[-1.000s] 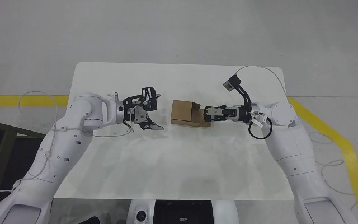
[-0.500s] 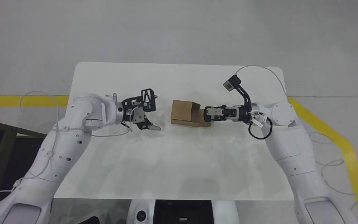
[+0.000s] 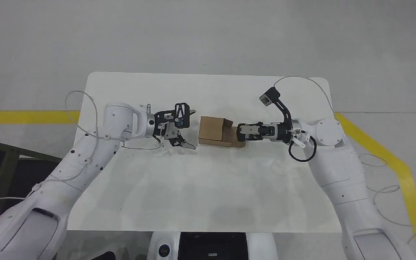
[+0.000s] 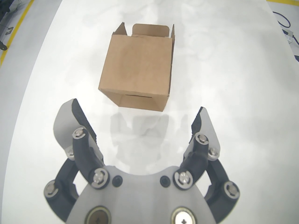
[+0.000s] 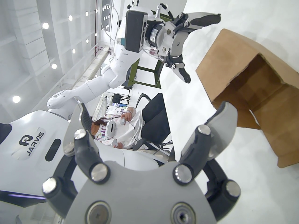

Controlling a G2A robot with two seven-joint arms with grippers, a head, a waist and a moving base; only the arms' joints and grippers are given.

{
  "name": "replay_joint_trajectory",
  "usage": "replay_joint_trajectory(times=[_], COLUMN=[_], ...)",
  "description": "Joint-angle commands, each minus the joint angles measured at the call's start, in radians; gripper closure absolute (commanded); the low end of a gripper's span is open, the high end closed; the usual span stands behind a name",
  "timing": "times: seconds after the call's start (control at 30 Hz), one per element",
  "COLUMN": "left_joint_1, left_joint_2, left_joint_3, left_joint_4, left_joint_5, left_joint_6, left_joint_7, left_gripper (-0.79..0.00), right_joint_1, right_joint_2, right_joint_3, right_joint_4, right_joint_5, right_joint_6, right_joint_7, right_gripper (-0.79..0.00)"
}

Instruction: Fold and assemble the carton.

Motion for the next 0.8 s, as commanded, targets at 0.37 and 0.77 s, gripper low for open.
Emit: replay_joint_trajectory(times=[0.37, 0.77], left_joint_1=[-0.124, -0.157], left_joint_2=[-0.101, -0.159], left_joint_3=[0.127, 0.172], left_joint_4=[0.225, 0.326], left_joint_5=[0.045, 0.041], left_joint_6=[0.024, 0.0], left_joint_7=[0.173, 0.255], left_gripper=[-0.785, -0.785], right_joint_1=[-0.1, -0.152], right_joint_2=[0.018, 0.017], right_joint_3=[0.004, -0.041], right_joint_4=[-0.106, -0.087], right_joint_5=[-0.066, -0.038], right_joint_6=[0.108, 0.154], right_joint_7=[-0.074, -0.131], right_gripper=[-0.785, -0.785])
